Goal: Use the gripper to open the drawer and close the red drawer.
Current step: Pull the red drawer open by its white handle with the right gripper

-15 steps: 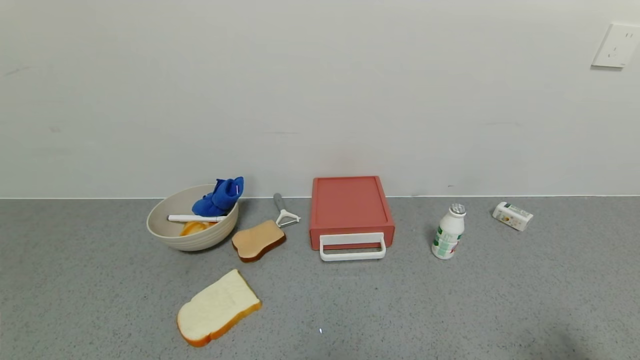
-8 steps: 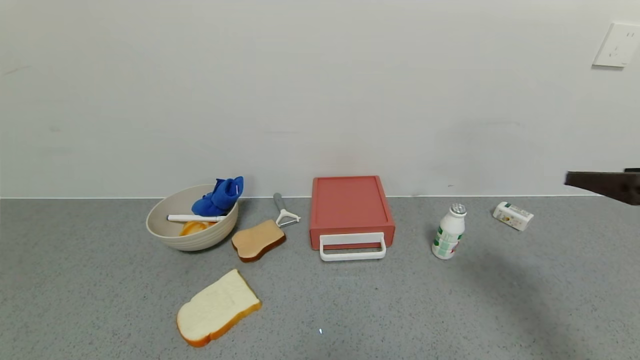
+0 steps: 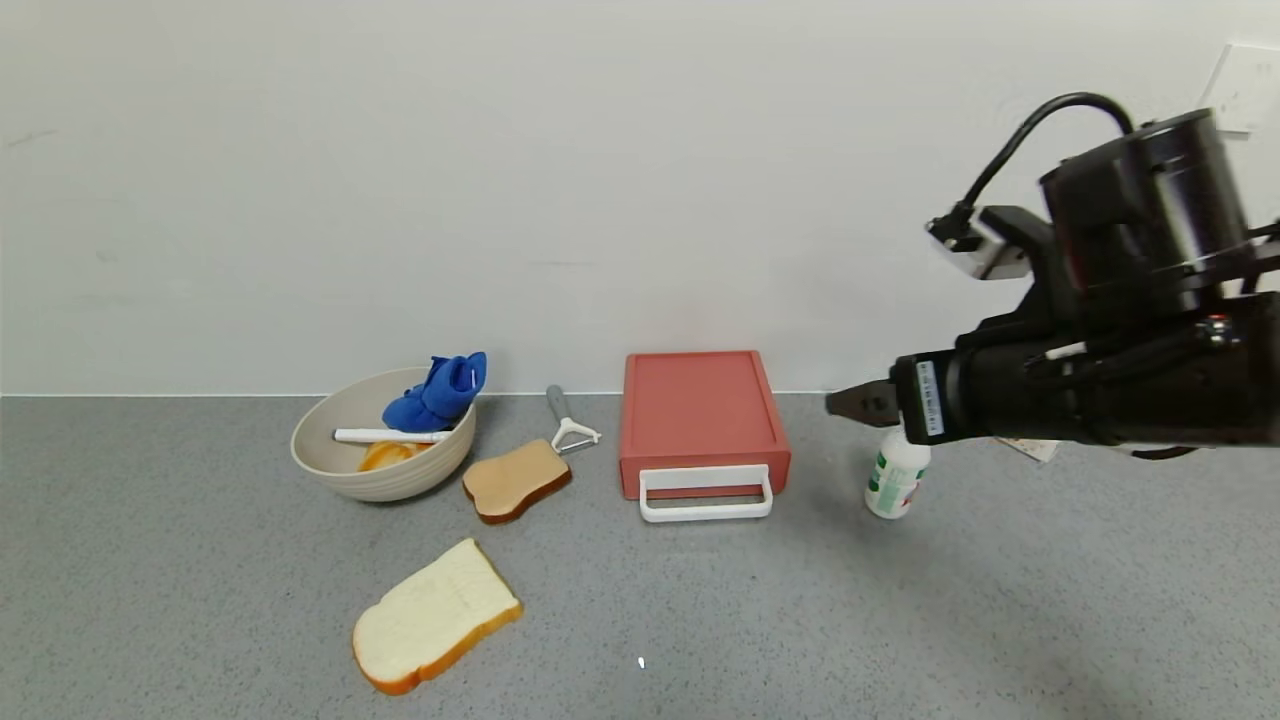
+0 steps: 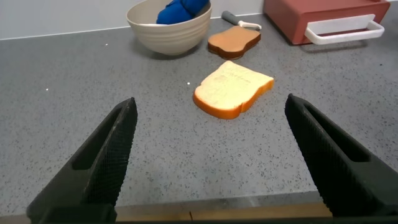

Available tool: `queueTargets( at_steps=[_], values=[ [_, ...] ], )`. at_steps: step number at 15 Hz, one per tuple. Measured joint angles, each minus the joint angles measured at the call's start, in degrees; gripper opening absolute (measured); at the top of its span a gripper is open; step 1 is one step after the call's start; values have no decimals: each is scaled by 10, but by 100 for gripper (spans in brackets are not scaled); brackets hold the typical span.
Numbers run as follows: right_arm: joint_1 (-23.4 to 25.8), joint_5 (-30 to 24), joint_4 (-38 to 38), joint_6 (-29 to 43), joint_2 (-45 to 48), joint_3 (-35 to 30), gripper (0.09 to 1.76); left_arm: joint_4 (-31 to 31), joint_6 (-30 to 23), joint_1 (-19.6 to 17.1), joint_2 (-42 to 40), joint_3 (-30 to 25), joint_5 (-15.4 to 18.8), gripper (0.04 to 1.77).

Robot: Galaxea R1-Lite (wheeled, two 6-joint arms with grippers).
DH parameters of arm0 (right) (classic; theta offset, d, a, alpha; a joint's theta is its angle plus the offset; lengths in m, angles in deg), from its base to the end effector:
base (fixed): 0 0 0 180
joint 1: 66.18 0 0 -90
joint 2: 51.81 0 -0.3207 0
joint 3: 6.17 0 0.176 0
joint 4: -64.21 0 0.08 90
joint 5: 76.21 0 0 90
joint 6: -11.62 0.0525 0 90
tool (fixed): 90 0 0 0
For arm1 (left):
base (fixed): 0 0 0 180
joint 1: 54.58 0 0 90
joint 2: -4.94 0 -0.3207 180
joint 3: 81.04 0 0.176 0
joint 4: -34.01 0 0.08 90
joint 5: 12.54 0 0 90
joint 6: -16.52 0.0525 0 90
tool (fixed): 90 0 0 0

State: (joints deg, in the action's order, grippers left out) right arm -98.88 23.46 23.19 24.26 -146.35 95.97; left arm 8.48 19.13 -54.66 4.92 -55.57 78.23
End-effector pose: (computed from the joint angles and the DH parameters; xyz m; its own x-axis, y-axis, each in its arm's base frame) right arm 0.2655 0.1599 0.2704 0.7831 0.3032 -0.5429 -0.3031 0.9485 0.0924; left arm -0.0293 -0.0007 0.0755 0.9999 -0.0120 -0.0007 0.0121 0.9989 0.0455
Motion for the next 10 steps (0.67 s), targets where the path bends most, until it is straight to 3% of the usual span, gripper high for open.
queueTargets(
  at_steps=[6,10],
  values=[
    [-66,3,-44,92,-143,128,170,0,-1,0,0,0,0,172],
    [-92,4,-46,102,-225,182,111,0,-1,0,0,0,0,172]
  ],
)
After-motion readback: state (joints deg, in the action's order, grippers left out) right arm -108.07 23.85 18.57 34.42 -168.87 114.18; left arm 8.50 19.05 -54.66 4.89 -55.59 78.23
